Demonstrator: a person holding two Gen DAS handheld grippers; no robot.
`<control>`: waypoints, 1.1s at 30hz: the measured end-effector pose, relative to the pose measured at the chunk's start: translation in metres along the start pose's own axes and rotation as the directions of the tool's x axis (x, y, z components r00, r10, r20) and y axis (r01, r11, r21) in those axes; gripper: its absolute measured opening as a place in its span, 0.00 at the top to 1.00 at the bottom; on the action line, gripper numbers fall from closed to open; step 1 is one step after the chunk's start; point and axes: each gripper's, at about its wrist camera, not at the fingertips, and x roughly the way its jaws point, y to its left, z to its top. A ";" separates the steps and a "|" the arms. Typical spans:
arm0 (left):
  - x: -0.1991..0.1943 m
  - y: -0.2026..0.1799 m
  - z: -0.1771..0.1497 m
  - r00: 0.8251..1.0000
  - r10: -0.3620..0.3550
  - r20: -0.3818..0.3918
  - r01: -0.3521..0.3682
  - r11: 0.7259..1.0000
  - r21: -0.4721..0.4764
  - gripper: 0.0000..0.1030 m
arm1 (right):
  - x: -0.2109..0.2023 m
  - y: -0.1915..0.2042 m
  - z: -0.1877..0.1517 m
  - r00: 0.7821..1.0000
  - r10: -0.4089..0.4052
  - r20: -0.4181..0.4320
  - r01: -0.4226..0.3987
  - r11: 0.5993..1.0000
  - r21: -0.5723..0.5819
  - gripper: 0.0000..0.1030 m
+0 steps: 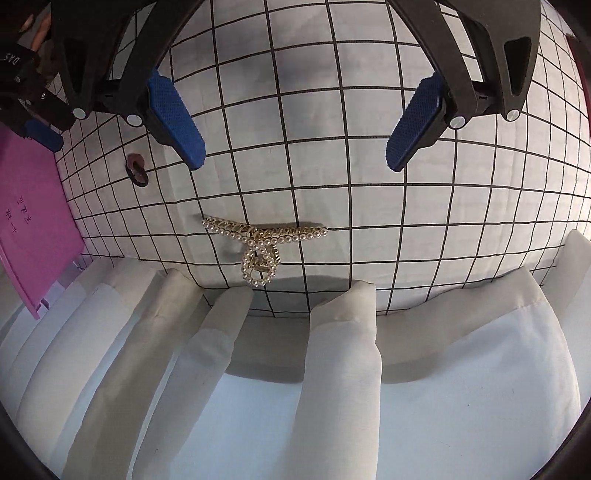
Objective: Organize jewelry
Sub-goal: 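Move both tools back over the table toward the pearl clip and hair tie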
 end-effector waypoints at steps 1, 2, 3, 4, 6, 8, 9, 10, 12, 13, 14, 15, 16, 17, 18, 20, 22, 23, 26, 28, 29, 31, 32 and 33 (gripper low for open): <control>0.006 -0.001 0.002 1.000 -0.001 0.001 0.001 1.000 0.007 0.06 | 0.006 0.000 0.000 1.000 0.004 0.000 -0.004 1.000 0.003 0.28; 0.011 -0.002 0.004 1.000 0.002 0.005 -0.002 1.000 0.017 0.06 | 0.010 0.001 0.001 1.000 0.009 0.001 -0.009 1.000 0.003 0.28; 0.016 -0.003 0.006 1.000 0.007 0.011 -0.007 1.000 0.029 0.06 | 0.015 0.001 0.001 1.000 0.011 0.002 -0.011 1.000 -0.003 0.28; 0.021 -0.004 0.008 1.000 0.008 0.017 -0.009 0.999 0.041 0.06 | 0.019 0.001 0.000 1.000 0.011 0.004 -0.011 1.000 -0.012 0.28; 0.029 -0.005 0.010 1.000 0.006 0.028 -0.008 0.998 0.069 0.06 | 0.028 0.001 0.000 1.000 0.008 0.006 -0.008 1.000 -0.026 0.28; 0.038 -0.006 0.012 0.999 0.010 0.037 -0.013 0.995 0.098 0.06 | 0.037 -0.002 0.000 1.000 0.009 0.004 -0.009 1.000 -0.025 0.28; 0.042 -0.006 0.012 0.999 0.012 0.040 -0.017 0.994 0.111 0.06 | 0.041 -0.004 0.000 1.000 0.010 0.004 -0.009 1.000 -0.023 0.28; 0.046 -0.006 0.013 0.999 0.012 0.042 -0.017 0.993 0.121 0.06 | 0.044 -0.005 -0.001 1.000 0.010 0.005 -0.009 1.000 -0.021 0.28; 0.053 -0.005 0.014 0.999 0.009 0.042 -0.015 0.991 0.135 0.06 | 0.050 -0.007 -0.001 1.000 0.002 0.007 -0.002 1.000 -0.024 0.28; 0.057 -0.004 0.015 0.999 0.009 0.040 -0.015 0.990 0.138 0.06 | 0.053 -0.007 -0.001 1.000 -0.002 0.009 0.003 1.000 -0.025 0.28; 0.060 -0.003 0.016 0.999 0.009 0.040 -0.014 0.990 0.140 0.06 | 0.055 -0.007 0.000 1.000 -0.005 0.010 0.006 1.000 -0.026 0.28; 0.063 -0.002 0.017 0.999 0.013 0.037 -0.018 0.990 0.139 0.06 | 0.057 -0.007 0.000 1.000 -0.006 0.011 0.006 1.000 -0.026 0.28; 0.067 -0.002 0.019 0.999 0.019 0.032 -0.023 0.991 0.135 0.06 | 0.060 -0.006 0.000 1.000 -0.007 0.011 0.007 1.000 -0.027 0.28; 0.070 0.000 0.020 0.999 0.018 0.030 -0.022 0.992 0.128 0.06 | 0.062 -0.006 0.001 1.000 -0.007 0.010 0.007 1.000 -0.028 0.28; 0.072 0.002 0.022 0.999 0.018 0.031 -0.021 0.993 0.118 0.06 | 0.064 -0.004 0.001 1.000 -0.008 0.007 0.008 0.999 -0.032 0.28; 0.075 0.004 0.024 0.999 0.018 0.032 -0.021 0.994 0.105 0.06 | 0.068 -0.002 0.001 1.000 -0.014 0.007 0.014 0.999 -0.043 0.28; 0.077 0.006 0.027 0.999 0.019 0.034 -0.023 0.994 0.105 0.06 | 0.073 0.003 0.003 1.000 -0.027 0.011 0.028 0.998 -0.057 0.28; 0.078 0.006 0.029 0.999 0.019 0.035 -0.023 0.994 0.110 0.06 | 0.074 0.004 0.004 0.999 -0.034 0.013 0.035 0.997 -0.064 0.28; 0.081 0.006 0.037 0.999 0.018 0.035 -0.022 0.990 0.139 0.06 | 0.077 0.004 0.005 0.999 -0.047 0.007 0.047 0.996 -0.079 0.28; 0.084 0.005 0.041 0.999 0.022 0.032 -0.027 0.987 0.160 0.06 | 0.080 0.005 0.006 0.998 -0.055 0.006 0.055 0.995 -0.085 0.28; 0.086 0.005 0.044 0.999 0.025 0.035 -0.031 0.985 0.169 0.06 | 0.081 0.005 0.007 0.998 -0.057 0.008 0.058 0.995 -0.087 0.28; 0.088 0.004 0.047 0.999 0.027 0.040 -0.034 0.982 0.185 0.06 | 0.084 0.005 0.009 0.998 -0.062 0.009 0.063 0.994 -0.091 0.28; 0.089 0.004 0.048 0.999 0.030 0.042 -0.038 0.981 0.191 0.06 | 0.085 0.006 0.010 0.998 -0.066 0.011 0.067 0.993 -0.094 0.28; 0.091 0.003 0.049 0.998 0.034 0.046 -0.043 0.979 0.197 0.06 | 0.086 0.006 0.010 0.997 -0.070 0.012 0.071 0.993 -0.097 0.28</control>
